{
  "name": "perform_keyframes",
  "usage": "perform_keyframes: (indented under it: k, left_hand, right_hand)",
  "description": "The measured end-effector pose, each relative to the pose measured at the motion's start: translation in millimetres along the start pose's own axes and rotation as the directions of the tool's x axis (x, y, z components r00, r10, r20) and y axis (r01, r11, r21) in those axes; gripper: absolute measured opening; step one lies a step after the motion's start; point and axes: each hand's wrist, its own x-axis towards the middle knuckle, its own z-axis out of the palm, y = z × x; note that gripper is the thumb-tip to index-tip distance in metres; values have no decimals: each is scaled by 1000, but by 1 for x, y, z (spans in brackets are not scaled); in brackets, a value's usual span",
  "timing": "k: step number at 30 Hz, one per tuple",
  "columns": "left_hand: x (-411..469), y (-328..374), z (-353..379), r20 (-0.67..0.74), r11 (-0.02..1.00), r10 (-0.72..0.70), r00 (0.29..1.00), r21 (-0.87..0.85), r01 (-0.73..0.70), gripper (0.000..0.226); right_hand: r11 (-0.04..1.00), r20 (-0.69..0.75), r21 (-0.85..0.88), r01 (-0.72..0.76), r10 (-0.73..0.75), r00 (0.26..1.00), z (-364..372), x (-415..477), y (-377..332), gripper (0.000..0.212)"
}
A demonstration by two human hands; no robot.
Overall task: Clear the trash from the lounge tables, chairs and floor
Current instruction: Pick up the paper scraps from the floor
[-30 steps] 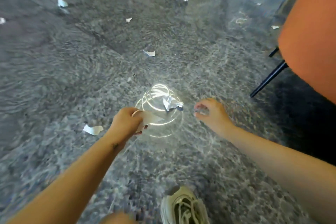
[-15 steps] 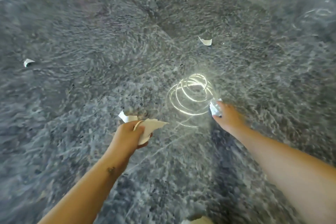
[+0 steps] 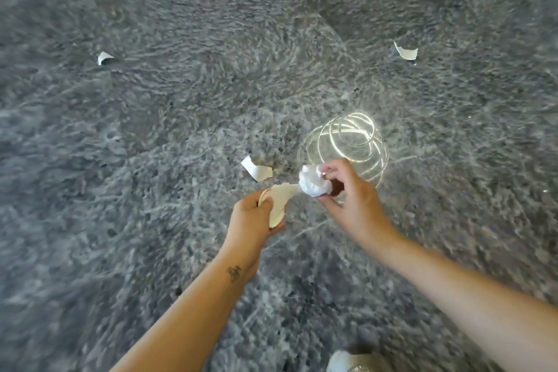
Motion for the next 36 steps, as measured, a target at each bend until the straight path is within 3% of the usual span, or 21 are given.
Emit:
perform_keyframes:
  k: [3,8,12,14,17,20,22,24,28,31,34,36]
  left_hand:
    - [-11,3,-2,103,999,35,994,-31,-32,23]
    - [-25,9,-16,256,972,45,966,-236,17,32]
    - [-25,11,-43,203,992,114,972,-74,-101,23]
    - [-23,12,-60,213,992,125,969,-36,-120,21]
    - [-18,15,-79,186,996,88,978,4,-91,18]
    - [-12,20,-89,68,982,94,993,156,-104,14]
    - [-8,25,-95,-24,963,129,991,239,-120,21]
    - [-3,29,-103,-87,973,116,989,210,-95,25]
    - [5,32,-114,-162,991,36,986,133,-15,23]
    - [10,32,-118,-200,985,40,979,173,-5,20]
    - [10,26,-121,-236,971,90,968,238,-32,10]
    - [10,23,-123,-248,962,110,963,271,-41,9]
  right_hand:
    - [995,74,22,97,-98,992,11,-2,-26,25]
    - [989,93,84,121,-129,987,30,-3,-42,21]
    - [964,245,179,195,-236,940,45,-6,-49,37]
    - [959,323,256,124,-206,924,51,-5,-52,45]
    - [945,334,323,46,-160,929,63,8,-56,35]
    - [963,179,244,112,-158,971,81,30,-51,19]
    - [982,81,180,55,-71,994,92,47,-39,14]
    - [995,37,84,-55,53,998,104,65,-24,15]
    - [935,106,-278,-220,257,961,128,93,5,39]
    - [855,130,-443,-271,360,924,139,98,12,37]
    - [827,133,-517,-222,333,933,144,94,12,23]
    - [875,85,-422,-238,299,950,141,90,3,16]
